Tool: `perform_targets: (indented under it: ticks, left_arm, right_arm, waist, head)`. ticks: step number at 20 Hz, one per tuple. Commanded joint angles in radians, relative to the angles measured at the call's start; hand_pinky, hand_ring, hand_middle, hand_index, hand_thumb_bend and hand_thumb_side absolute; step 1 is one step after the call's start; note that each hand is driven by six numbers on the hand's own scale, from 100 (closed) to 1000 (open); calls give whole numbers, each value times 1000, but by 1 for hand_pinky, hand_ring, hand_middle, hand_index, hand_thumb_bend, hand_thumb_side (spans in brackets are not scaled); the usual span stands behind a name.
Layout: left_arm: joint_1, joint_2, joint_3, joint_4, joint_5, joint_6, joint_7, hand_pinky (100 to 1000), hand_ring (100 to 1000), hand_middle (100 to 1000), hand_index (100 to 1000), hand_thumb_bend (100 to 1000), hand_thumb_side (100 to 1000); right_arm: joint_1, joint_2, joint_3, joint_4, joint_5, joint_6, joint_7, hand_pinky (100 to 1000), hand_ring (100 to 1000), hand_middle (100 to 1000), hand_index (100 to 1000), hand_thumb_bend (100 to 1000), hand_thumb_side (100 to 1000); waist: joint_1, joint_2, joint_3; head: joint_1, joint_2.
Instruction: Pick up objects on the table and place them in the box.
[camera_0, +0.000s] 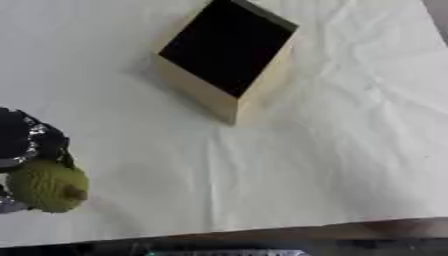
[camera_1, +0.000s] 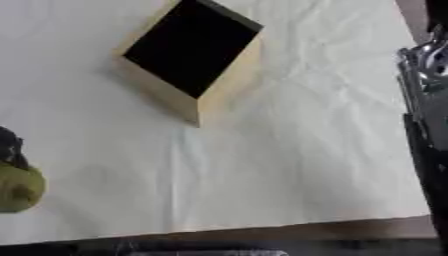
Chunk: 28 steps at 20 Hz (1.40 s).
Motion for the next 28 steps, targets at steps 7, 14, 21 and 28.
perform_targets:
  ticks: [7, 14, 21, 28]
  left_arm:
    - [-84, 51, 72, -15, 33, 6, 73, 353, 368, 449, 627, 273, 100]
    - [-226, -28, 71, -15, -10, 30, 114, 331, 341, 428, 605, 239, 100]
    - [-409, -218, 53, -14, -152, 42, 119, 316, 348, 417, 595, 217, 100]
    - [-537, -400, 25, 47, -378, 20, 160, 327, 350, 423, 597, 205, 100]
  right_arm:
    - [-7, -25, -9, -21, 2, -1, -5, 801, 672, 677, 812, 398, 633]
    - [-8, -26, -8, -21, 2, -2, -5, 801, 672, 677, 812, 398, 633]
    - [-19, -37, -6, -21, 3, -6, 0, 801, 673, 678, 813, 398, 633]
    - [-50, -58, 1, -21, 1, -16, 14, 800, 673, 679, 814, 395, 634]
  waist:
    - [5, -24, 3]
    - [6, -26, 2]
    - [2, -28, -2]
    - [-2, -22, -17]
  head:
    - [-6, 6]
    - [-9, 6]
    - [-5, 6]
    - [45, -30]
